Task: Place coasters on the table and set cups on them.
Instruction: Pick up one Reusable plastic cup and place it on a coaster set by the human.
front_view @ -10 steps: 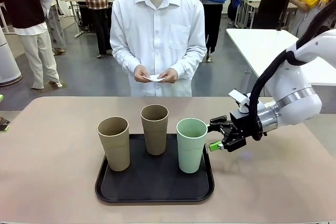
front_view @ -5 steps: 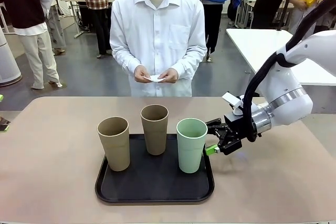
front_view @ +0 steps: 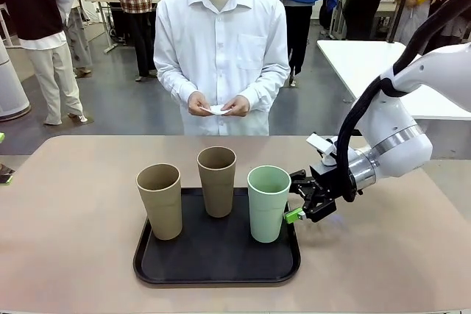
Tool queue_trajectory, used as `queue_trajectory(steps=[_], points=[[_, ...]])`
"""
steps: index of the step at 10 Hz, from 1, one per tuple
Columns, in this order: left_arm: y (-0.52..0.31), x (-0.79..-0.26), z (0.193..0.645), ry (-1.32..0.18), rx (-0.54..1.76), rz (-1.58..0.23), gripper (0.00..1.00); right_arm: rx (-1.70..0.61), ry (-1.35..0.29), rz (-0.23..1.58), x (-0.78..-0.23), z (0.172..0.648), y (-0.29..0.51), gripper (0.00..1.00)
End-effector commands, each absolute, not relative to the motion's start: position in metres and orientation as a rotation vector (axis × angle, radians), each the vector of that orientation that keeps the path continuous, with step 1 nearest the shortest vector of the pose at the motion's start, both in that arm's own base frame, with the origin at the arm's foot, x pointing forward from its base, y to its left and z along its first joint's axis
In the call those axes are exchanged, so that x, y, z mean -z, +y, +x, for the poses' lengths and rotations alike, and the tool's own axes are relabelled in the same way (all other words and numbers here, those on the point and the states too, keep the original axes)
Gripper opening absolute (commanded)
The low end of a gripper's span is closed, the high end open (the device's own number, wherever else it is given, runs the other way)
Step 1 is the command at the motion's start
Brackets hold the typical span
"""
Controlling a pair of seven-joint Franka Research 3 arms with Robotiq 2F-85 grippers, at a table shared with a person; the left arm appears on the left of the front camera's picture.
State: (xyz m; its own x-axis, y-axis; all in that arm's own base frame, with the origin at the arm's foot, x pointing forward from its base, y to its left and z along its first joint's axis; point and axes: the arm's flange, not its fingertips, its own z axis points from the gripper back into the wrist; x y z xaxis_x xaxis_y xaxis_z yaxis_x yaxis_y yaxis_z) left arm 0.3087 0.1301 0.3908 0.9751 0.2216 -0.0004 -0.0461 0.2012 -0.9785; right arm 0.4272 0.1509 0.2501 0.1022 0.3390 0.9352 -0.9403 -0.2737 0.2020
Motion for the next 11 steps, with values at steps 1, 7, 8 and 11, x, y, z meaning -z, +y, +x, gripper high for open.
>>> queue_trajectory(steps=[1, 7, 8, 11], points=[[0.131, -0.392, 0.308, -0.163, -0.185, -1.371, 1.00, -1.499, -0.677, 1.231, -0.244, 0.432, 0.166, 1.00], [0.131, -0.392, 0.308, -0.163, -0.185, -1.371, 1.00, -1.526, -0.647, 1.272, -0.241, 0.428, 0.183, 1.00], [0.131, -0.392, 0.308, -0.163, -0.185, -1.371, 1.00, -1.530, -0.645, 1.277, -0.242, 0.427, 0.186, 1.00], [0.131, -0.392, 0.308, -0.163, -0.185, -1.371, 1.00, -1.534, -0.653, 1.295, -0.240, 0.428, 0.187, 0.81]])
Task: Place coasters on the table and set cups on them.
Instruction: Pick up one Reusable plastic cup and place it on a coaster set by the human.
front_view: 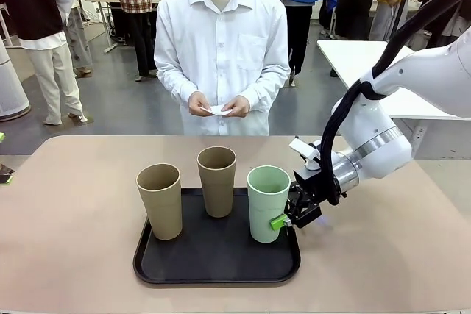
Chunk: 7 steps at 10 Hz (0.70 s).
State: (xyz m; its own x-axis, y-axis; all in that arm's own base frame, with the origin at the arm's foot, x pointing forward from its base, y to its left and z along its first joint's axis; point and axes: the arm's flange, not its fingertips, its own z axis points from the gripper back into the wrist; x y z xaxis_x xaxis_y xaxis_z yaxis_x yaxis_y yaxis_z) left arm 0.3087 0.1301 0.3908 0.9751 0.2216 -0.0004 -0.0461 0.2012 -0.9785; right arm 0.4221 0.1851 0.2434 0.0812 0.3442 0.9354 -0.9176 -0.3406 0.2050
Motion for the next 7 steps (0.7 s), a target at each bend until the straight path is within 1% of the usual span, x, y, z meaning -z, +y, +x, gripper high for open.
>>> queue_trajectory(steps=[1, 2, 3, 5, 6, 7], points=[[0.131, -0.392, 0.308, -0.163, -0.185, -1.371, 1.00, -1.546, -0.646, 1.299, -0.240, 0.428, 0.187, 0.44], [0.131, -0.392, 0.308, -0.163, -0.185, -1.371, 1.00, -1.548, -0.640, 1.308, -0.240, 0.428, 0.186, 0.23], [0.131, -0.392, 0.308, -0.163, -0.185, -1.371, 1.00, -1.549, -0.640, 1.310, -0.240, 0.429, 0.185, 0.00], [0.131, -0.392, 0.308, -0.163, -0.185, -1.371, 1.00, -1.557, -0.644, 1.304, -0.241, 0.428, 0.185, 0.00], [0.131, -0.392, 0.308, -0.163, -0.185, -1.371, 1.00, -1.502, -0.676, 1.296, -0.247, 0.427, 0.181, 0.26], [0.131, -0.392, 0.308, -0.163, -0.185, -1.371, 1.00, -1.456, -0.701, 1.317, -0.262, 0.423, 0.173, 0.26]])
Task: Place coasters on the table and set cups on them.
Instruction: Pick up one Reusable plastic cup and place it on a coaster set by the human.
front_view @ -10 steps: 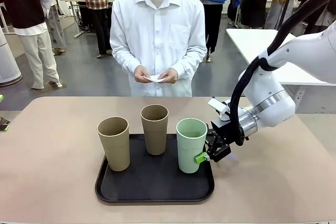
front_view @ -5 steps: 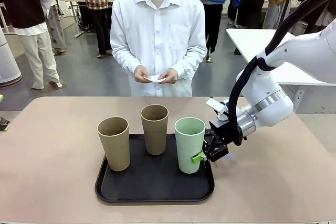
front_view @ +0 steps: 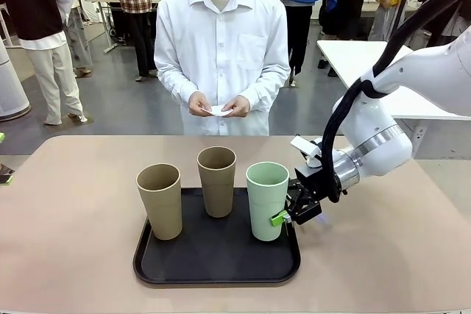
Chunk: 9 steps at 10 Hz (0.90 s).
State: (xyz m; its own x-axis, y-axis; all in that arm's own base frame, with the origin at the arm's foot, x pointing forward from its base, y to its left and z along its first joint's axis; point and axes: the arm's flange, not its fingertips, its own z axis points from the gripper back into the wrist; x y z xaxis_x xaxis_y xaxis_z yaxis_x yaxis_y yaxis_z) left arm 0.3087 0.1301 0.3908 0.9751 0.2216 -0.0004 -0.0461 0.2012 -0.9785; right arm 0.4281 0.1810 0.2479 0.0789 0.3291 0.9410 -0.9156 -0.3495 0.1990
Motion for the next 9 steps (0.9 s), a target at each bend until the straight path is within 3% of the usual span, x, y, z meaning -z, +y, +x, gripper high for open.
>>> queue_trajectory(steps=[1, 7, 9], points=[[0.131, -0.392, 0.308, -0.163, -0.185, -1.371, 1.00, -1.426, -0.715, 1.320, -0.284, 0.417, 0.166, 0.26], [0.131, -0.392, 0.308, -0.163, -0.185, -1.371, 1.00, -1.323, -0.733, 1.179, -0.439, 0.394, 0.135, 0.26], [0.131, -0.392, 0.308, -0.163, -0.185, -1.371, 1.00, -1.331, -0.774, 1.143, -0.464, 0.388, 0.135, 0.26]])
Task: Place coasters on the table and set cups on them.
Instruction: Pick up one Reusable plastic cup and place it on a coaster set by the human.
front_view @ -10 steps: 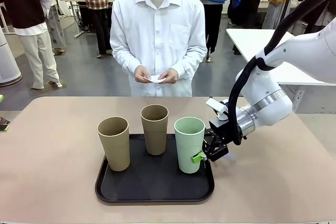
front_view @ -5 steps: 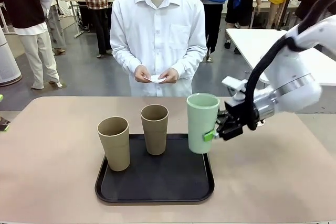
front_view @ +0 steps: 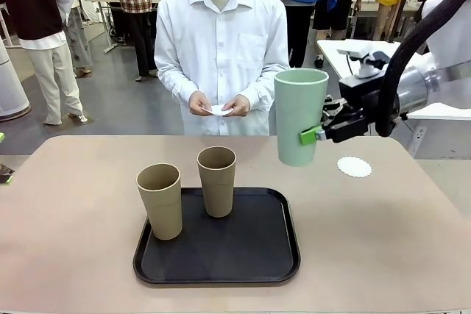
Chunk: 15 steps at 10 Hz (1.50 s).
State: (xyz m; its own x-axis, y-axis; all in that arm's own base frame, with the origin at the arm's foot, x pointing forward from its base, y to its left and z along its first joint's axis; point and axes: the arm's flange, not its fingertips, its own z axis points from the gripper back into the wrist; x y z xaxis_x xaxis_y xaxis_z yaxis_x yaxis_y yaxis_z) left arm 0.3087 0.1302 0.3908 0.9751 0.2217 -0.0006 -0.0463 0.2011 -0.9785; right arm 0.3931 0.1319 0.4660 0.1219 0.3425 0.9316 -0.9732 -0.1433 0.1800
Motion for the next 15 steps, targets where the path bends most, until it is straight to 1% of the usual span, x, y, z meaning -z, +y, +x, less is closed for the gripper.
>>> queue_trajectory(steps=[1, 2, 5, 6, 7, 8, 11, 13, 15], points=[[0.131, -0.392, 0.308, -0.163, -0.185, -1.371, 1.00, -1.318, -0.756, 1.128, -0.463, 0.390, 0.135, 0.26], [0.131, -0.392, 0.308, -0.163, -0.185, -1.371, 1.00, -1.358, -0.760, 1.144, -0.466, 0.393, 0.132, 0.26], [0.131, -0.392, 0.308, -0.163, -0.185, -1.371, 1.00, -1.358, -0.760, 1.144, -0.466, 0.393, 0.132, 0.26], [0.131, -0.392, 0.308, -0.163, -0.185, -1.371, 1.00, -1.354, -0.758, 1.138, -0.469, 0.392, 0.132, 0.84], [0.131, -0.392, 0.308, -0.163, -0.185, -1.371, 1.00, -1.473, -0.709, 1.170, -0.453, 0.409, 0.123, 0.84], [0.131, -0.392, 0.308, -0.163, -0.185, -1.371, 1.00, -1.447, -0.741, 1.193, -0.451, 0.438, 0.102, 0.84], [0.131, -0.392, 0.308, -0.163, -0.185, -1.371, 1.00, -1.289, -0.946, 1.113, -0.461, 0.518, 0.009, 0.84], [0.131, -0.392, 0.308, -0.163, -0.185, -1.371, 1.00, -1.193, -1.032, 1.068, -0.470, 0.547, -0.041, 0.84], [0.131, -0.392, 0.308, -0.163, -0.185, -1.371, 1.00, -1.094, -1.094, 0.984, -0.477, 0.568, -0.086, 0.84]])
